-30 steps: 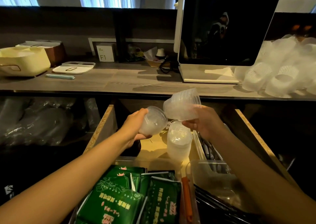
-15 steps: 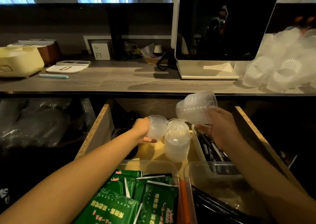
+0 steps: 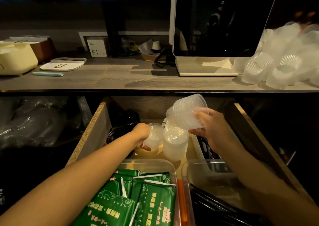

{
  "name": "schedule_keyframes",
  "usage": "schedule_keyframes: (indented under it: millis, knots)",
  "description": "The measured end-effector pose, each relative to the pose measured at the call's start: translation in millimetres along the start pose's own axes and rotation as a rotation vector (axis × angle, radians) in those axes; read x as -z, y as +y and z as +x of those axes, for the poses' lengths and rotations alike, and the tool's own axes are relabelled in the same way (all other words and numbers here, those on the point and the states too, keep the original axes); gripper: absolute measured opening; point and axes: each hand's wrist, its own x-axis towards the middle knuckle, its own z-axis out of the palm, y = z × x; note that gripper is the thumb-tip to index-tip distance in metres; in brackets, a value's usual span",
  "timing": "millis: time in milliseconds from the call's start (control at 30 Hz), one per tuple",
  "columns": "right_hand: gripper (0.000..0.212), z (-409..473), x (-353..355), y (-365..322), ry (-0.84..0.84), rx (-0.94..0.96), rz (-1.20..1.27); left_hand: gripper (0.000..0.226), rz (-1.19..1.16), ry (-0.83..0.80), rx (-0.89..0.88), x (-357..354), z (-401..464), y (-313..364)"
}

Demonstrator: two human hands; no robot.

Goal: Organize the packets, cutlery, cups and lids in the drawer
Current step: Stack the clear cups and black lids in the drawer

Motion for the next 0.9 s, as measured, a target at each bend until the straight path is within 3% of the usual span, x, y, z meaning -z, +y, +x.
schedule_keyframes:
  millis: [267, 367, 500, 600, 767, 900]
  knots:
    - [0.013, -11.6, -14.0, -7.8, 0.016, 0.005, -0.046, 0.044, 0.215, -0.002, -0.230, 19.2, -54.5, 16.4]
    - [0.012, -18.5, -25.5, -15.8, -0.039, 0.073, -0.128, 0.041, 0.090, 0.038, -0.317, 31.4, -73.9, 22.0]
    - [0.004, -28.8, -46.9, -18.6, -0.137, 0.065, -0.254, 0.048, -0.109, -0.078, -0.336, 56.6, -99.9, 23.3]
    - [0.004, -34.6, -65.4, -15.1, -0.181, -0.049, -0.375, 0.045, -0.112, -0.133, -0.331, 71.1, -113.9, 16.1]
    - [0.016, -43.0, -81.9, 0.3, -0.174, 0.102, -0.618, 0.049, -0.059, -0.243, -0.295, 83.7, -118.1, 3.7]
    - [0.021, -46.0, -89.9, 16.7, -0.132, 0.177, -0.657, 0.021, 0.072, -0.242, -0.316, 83.0, -113.7, -4.8]
